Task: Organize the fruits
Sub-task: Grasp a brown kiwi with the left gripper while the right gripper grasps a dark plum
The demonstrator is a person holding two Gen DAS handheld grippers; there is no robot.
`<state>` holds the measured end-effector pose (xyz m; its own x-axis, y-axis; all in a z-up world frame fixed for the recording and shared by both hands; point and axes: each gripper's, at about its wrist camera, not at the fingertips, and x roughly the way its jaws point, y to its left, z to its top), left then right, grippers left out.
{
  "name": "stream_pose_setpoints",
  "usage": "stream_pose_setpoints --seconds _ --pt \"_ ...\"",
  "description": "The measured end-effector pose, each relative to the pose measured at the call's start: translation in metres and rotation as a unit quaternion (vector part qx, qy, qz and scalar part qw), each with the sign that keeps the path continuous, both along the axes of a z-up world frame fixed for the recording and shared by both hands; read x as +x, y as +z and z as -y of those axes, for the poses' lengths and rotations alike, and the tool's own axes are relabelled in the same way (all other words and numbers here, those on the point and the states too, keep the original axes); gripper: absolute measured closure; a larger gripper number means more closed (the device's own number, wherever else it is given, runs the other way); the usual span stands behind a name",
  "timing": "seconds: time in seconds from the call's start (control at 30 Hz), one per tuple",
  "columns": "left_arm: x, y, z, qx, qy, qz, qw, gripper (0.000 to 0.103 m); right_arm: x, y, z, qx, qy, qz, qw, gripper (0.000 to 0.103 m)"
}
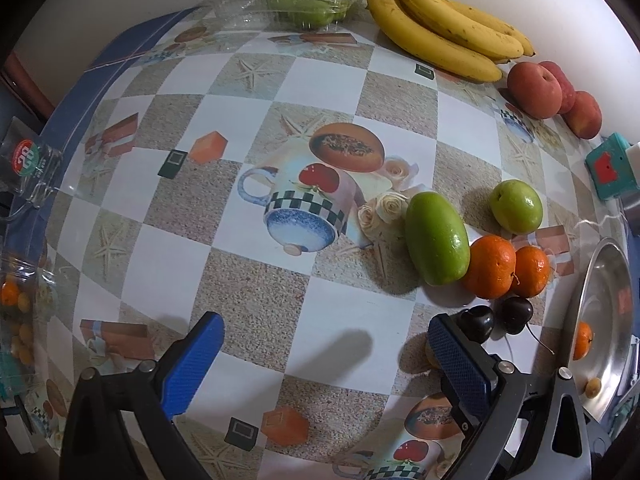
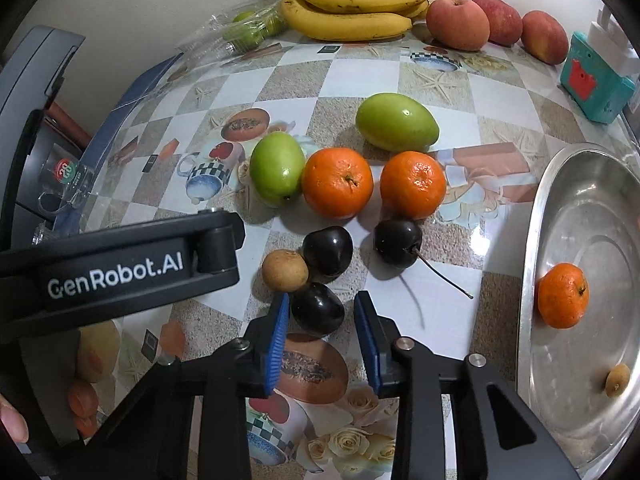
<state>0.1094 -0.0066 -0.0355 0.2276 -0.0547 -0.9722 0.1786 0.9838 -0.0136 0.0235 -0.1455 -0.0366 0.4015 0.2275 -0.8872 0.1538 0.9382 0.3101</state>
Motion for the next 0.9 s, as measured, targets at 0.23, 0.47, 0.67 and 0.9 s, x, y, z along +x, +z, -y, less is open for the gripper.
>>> stream_pose_setpoints --seconds 0.23,0.47,0.67,0.9 --pt "-0.001 0.000 0.004 -0.001 -0.001 -0.001 1.0000 0.000 0.001 0.001 0.000 0.006 0.004 0.001 1.000 0.075" --pt "-0.001 0.006 0.010 -0.017 -0.006 -0.003 0.9998 0.000 -0.004 0.014 0.008 0.026 -0.006 0.020 0.999 0.076" --pt "-0.004 0.009 0.018 -0.036 -0.019 -0.009 0.9991 0.001 -0.013 0.031 0.030 0.019 -0.049 0.035 0.998 0.076" --pt "-0.013 0.006 0.037 -0.051 -0.055 -0.012 0.9971 0.022 -0.027 0.046 0.062 0.033 -0.108 0.057 0.992 0.076"
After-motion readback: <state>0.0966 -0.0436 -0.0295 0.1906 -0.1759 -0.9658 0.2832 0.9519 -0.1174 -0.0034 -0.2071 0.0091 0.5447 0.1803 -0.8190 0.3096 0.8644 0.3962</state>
